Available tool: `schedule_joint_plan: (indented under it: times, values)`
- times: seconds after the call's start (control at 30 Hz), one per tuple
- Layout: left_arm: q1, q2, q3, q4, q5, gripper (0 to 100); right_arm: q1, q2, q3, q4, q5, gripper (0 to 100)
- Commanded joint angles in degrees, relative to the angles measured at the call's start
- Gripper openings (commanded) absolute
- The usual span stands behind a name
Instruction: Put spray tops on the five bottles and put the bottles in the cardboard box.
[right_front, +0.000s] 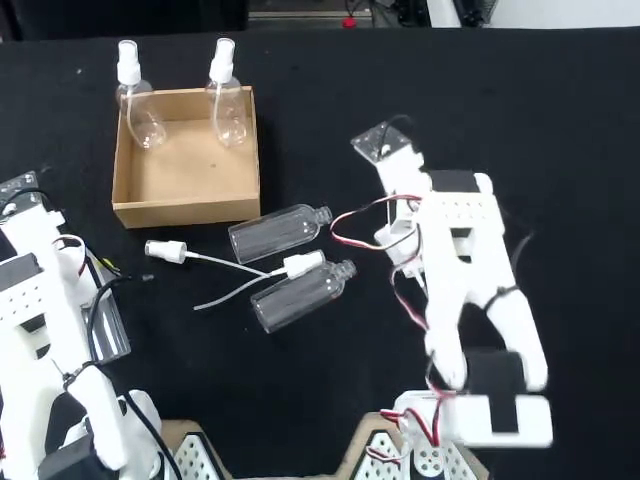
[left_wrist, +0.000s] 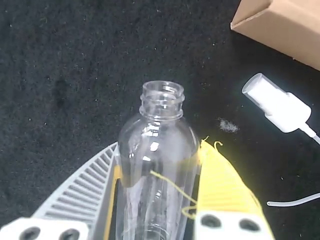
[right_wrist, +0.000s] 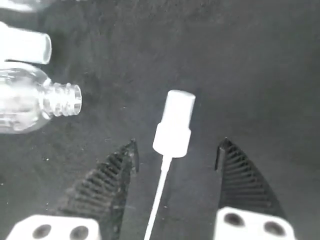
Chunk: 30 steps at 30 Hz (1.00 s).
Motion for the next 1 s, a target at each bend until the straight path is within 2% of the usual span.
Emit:
schedule_joint_plan:
  times: [0.0, 0.17, 0.33, 0.53, 0.8, 0.97]
  values:
    - [0.4, -1.8, -0.2, -0.7, 0.2, 11, 0.9, 3.4, -0.7, -3.0, -1.8, 24.7]
    - [0.4, -1.8, -0.2, -0.7, 0.2, 11, 1.5, 8.3, -0.7, -6.1, -5.9, 24.7]
    - [0.5, -1.8, -0.2, -0.7, 0.2, 11, 1.7, 10.2, -0.5, -6.5, -5.9, 19.0]
    - [0.5, -1.8, -0.2, -0.7, 0.1, 11, 1.7, 10.0, 1.5, -6.3, -5.6, 20.5]
    - [0.5, -1.8, -0.2, -0.6, 0.0, 11, 1.7, 1.4, 8.5, -9.8, -6.0, 20.2]
    - [0.5, -1.8, -0.2, -0.5, 0.0, 11, 1.7, -3.8, 14.6, -16.0, -13.5, 20.1]
